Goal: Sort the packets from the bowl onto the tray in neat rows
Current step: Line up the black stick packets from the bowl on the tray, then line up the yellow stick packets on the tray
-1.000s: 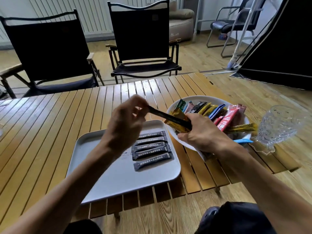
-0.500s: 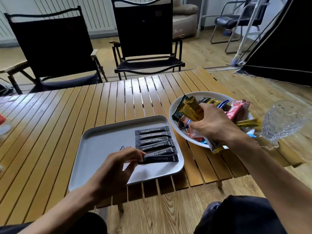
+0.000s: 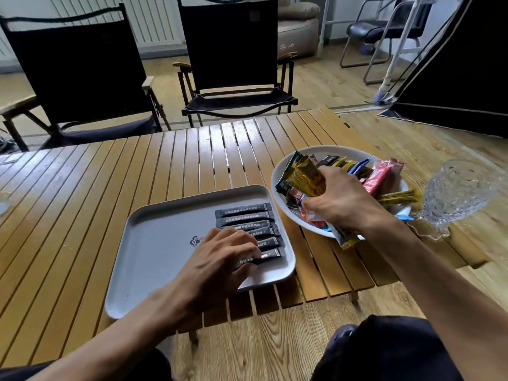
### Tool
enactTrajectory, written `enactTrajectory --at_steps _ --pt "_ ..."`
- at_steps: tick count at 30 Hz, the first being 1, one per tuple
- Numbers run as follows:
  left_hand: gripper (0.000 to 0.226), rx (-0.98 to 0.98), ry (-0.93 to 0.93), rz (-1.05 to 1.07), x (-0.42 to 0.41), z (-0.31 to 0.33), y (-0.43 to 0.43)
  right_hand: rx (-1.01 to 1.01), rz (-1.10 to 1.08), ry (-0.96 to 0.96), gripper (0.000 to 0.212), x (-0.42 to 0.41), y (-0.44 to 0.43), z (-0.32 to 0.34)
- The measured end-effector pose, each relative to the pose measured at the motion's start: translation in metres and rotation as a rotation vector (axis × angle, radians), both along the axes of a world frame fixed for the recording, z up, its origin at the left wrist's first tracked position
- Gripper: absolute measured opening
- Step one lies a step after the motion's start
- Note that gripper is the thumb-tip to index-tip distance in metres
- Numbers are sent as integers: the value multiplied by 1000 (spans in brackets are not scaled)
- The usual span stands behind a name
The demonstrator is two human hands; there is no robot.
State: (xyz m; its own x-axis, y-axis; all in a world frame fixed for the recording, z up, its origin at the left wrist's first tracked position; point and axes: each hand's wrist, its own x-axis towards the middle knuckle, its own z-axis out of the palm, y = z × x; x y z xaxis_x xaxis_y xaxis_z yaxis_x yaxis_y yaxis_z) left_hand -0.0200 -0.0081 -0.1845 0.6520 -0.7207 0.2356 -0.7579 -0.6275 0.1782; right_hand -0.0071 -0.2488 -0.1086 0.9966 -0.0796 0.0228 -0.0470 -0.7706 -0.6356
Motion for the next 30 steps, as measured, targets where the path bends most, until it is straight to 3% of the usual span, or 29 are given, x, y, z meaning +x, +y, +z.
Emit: enactTrajectory --at_steps 16,18,21,24,27,30 --pt "22 -16 14 67 0 2 -4 14 63 16 19 0 4 -4" --pt "19 -257 155 181 -3 17 -6 18 121 37 20 0 7 -4" --pt "15 -673 536 362 5 50 -18 38 248 72 25 -2 13 -3" --pt "22 -731 762 395 12 67 -26 86 339 96 33 -5 20 -2" --pt "16 -789 814 402 13 69 -29 125 396 137 40 -6 23 -4" --pt "17 -965 866 479 17 70 -20 182 419 191 41 -6 22 -1"
